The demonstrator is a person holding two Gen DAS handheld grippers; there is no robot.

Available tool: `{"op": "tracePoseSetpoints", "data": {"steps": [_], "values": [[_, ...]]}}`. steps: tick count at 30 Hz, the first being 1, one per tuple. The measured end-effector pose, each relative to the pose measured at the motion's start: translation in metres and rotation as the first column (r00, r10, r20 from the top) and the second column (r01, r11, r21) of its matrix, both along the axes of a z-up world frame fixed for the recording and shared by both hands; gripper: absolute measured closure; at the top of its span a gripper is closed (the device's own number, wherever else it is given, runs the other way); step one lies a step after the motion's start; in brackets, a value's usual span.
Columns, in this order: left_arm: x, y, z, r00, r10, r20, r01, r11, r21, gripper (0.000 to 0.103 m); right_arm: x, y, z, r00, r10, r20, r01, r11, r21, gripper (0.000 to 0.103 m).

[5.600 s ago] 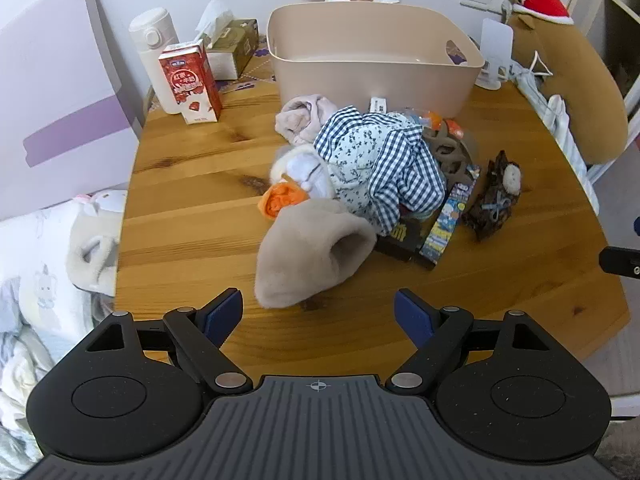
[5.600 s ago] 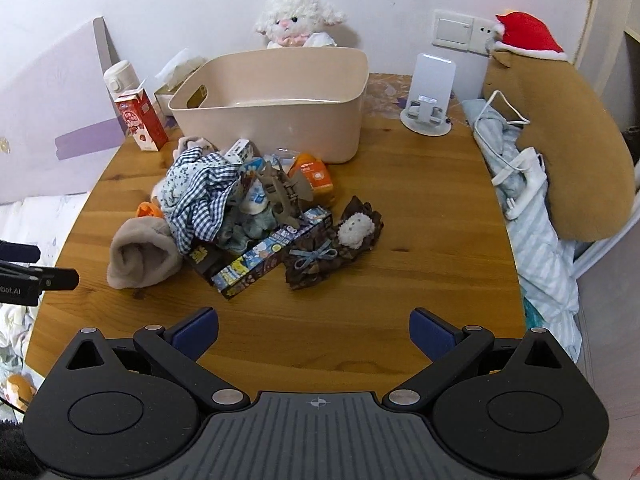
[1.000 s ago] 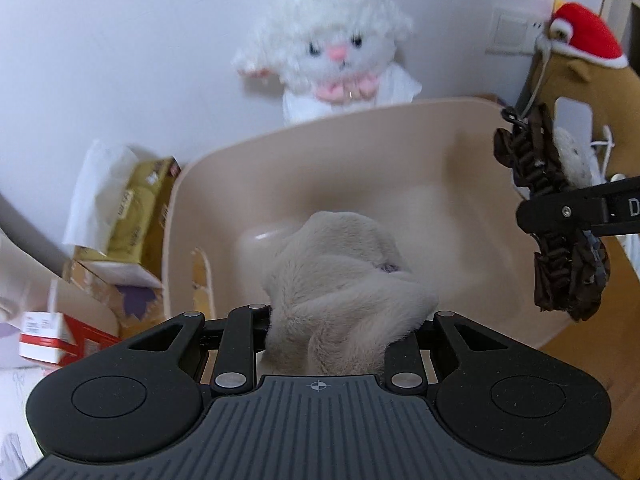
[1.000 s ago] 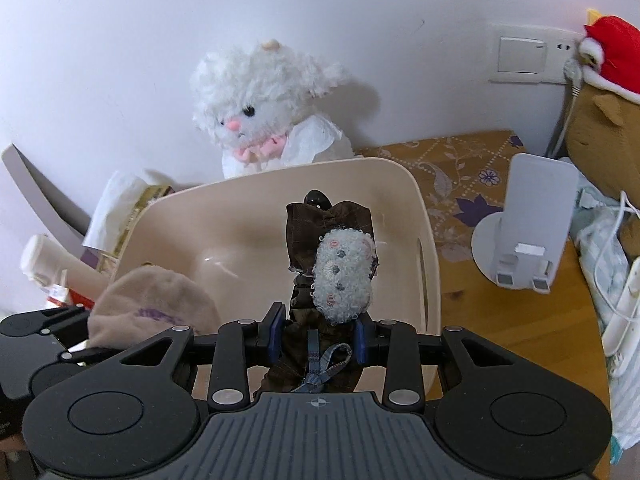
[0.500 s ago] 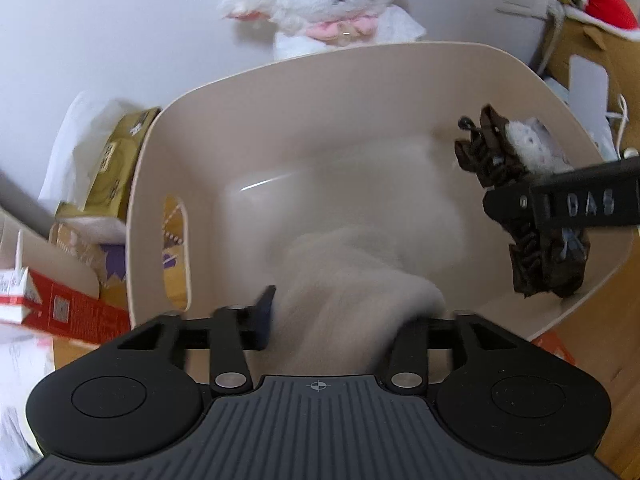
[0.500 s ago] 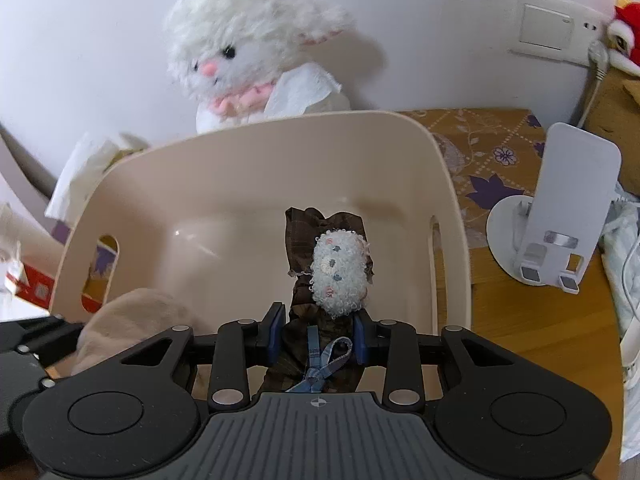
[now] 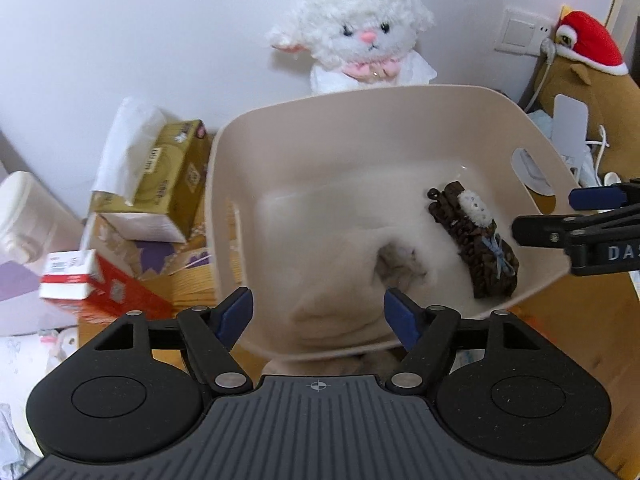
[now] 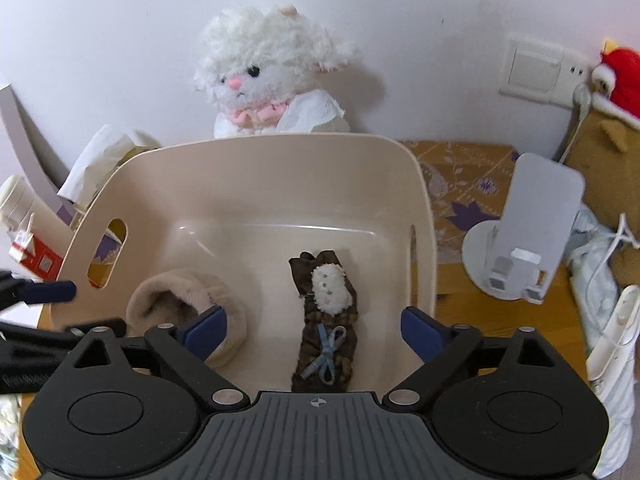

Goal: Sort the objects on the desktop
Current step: 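Lower both held items into the beige basket and open both tools, then grasp the orange plush with the left tool while the right tool grasps the brown hair clip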

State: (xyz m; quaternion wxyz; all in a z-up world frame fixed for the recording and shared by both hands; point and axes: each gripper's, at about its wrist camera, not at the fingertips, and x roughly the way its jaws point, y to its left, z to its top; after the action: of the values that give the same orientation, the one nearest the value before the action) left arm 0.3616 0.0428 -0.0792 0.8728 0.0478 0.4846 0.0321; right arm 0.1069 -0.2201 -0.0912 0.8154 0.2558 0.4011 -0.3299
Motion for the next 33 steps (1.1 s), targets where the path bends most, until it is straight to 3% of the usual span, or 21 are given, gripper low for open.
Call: {"op": "tracePoseSetpoints", "data": {"steps": [5,10,18,27,33], "values": [[-0.030,0.006,0.016,0.997,-0.053,0.052,0.051,0.998,0.036,0.025,-0.018,0.023,0.012,0.998,0.009,0.065,-0.007,0.999,-0.042,0.000],[-0.053,0.018,0.022,0.998,-0.033,0.061,0.033,0.999,0.005,0.023,-0.035,0.046,0.015,0.995,0.026,0.101,-0.019,0.997,-0.071,0.000],[-0.097,0.035,0.002,0.998,0.060,0.018,-0.059,0.997,-0.041,0.022,-0.060,0.079,-0.003,0.998,0.040,0.047,-0.037,0.997,-0.069,0.000],[-0.130,0.040,-0.035,0.995,-0.014,-0.098,0.014,1.000,-0.008,0.022,-0.082,0.107,-0.030,0.993,0.084,-0.081,-0.091,0.992,-0.083,0.000],[-0.139,0.046,-0.064,0.982,0.030,-0.184,-0.041,0.998,-0.056,0.022,-0.090,0.117,-0.040,0.983,0.134,-0.126,-0.148,0.983,-0.106,0.000]]}}
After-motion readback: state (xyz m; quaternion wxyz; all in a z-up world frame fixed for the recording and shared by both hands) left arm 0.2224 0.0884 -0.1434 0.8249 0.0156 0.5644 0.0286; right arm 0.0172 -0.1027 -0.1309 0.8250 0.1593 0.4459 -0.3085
